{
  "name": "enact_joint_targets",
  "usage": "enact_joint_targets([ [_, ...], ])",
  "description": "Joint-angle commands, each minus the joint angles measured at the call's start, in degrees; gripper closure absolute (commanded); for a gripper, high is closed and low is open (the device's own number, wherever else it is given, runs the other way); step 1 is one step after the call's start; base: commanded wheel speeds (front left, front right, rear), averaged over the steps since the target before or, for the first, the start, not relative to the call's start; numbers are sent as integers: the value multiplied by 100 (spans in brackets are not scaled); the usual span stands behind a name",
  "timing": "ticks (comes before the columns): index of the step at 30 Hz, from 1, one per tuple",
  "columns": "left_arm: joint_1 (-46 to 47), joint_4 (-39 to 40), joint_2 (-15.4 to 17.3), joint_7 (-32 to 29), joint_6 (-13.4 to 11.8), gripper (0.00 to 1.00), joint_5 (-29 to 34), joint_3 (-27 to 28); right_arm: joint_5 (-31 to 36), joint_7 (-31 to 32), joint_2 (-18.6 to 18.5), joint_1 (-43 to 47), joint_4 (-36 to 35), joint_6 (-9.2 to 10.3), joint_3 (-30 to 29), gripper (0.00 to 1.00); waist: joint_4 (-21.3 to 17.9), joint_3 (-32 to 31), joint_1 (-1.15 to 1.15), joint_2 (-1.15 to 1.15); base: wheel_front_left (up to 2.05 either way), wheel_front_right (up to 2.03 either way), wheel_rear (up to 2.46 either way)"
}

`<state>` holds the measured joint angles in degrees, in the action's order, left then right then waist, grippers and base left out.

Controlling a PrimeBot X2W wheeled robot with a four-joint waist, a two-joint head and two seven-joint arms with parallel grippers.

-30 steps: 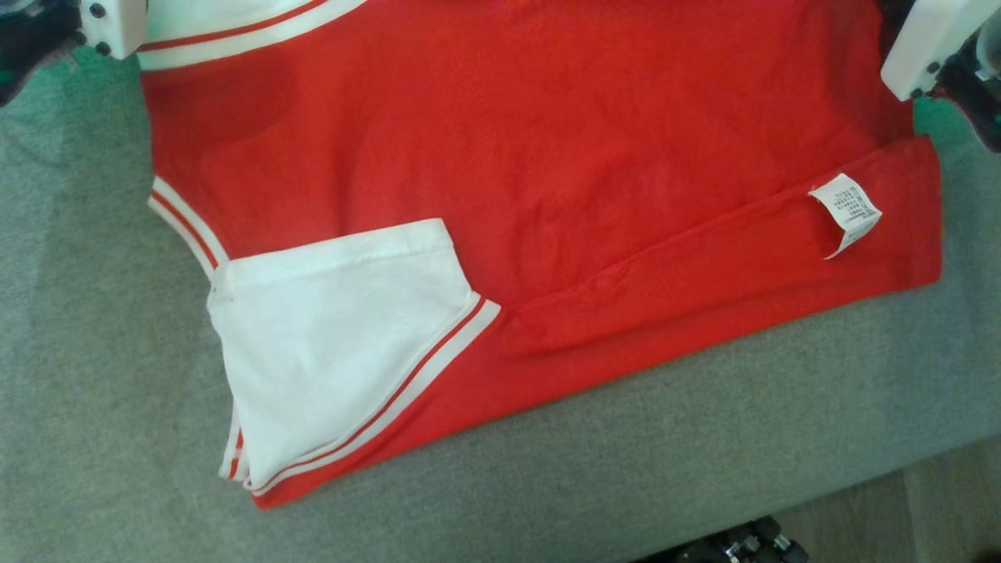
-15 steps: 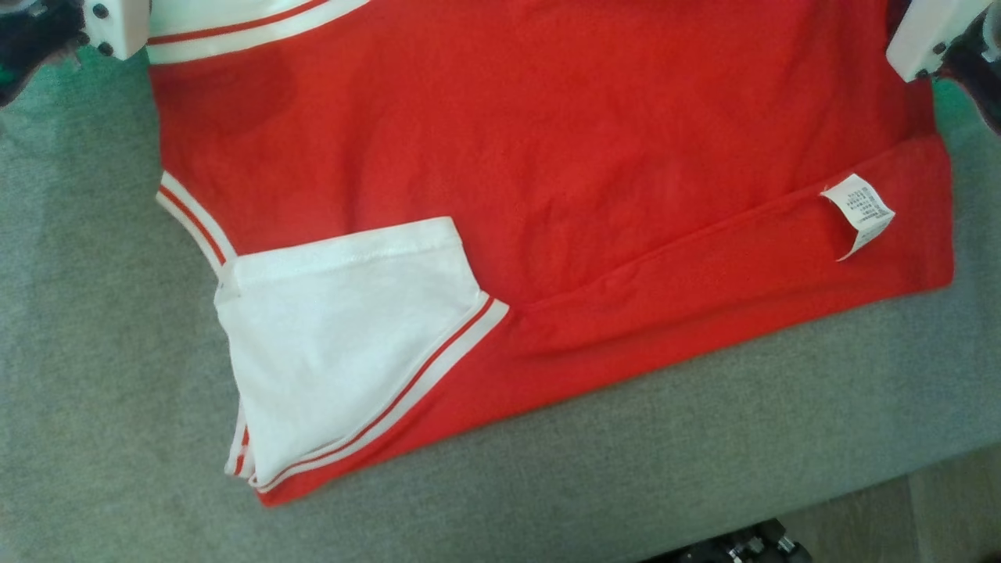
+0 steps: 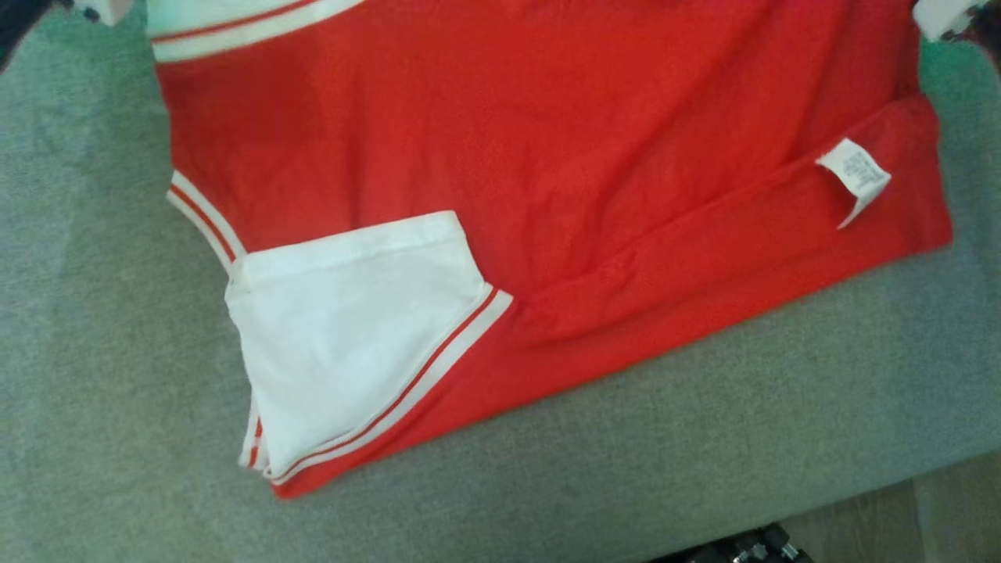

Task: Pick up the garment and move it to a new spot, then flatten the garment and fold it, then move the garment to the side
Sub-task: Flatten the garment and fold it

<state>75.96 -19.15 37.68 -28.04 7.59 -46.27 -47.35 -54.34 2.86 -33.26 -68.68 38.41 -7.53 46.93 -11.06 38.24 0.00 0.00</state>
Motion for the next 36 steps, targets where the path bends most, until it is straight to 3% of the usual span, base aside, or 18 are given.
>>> enact_joint_targets([
  [1,372,166,306,240,-10,100,91,216,-85,-105,-210,-17,-68,4,-106,100,23,-33,0,0,0,0,0],
  [7,442,32,236,1313,-10,100,44,28,-411,-400,-464,124,-70,4,-210,100,222,-290,0,0,0,0,0],
  [17,-258,406,444,1848,-10,100,-631,-483,-844,-703,-981,1076,-373,4,-151,100,623,-768,0,0,0,0,0],
  [23,-1132,876,800,2216,-16,100,-907,-684,-991,-956,-1182,1726,-539,4,-154,100,784,-1128,0,0,0,0,0],
  [36,-2787,2137,1296,2857,-564,100,-1177,-925,-1291,-1285,-1595,2838,-690,4,-437,100,1070,-1495,0,0,0,0,0],
])
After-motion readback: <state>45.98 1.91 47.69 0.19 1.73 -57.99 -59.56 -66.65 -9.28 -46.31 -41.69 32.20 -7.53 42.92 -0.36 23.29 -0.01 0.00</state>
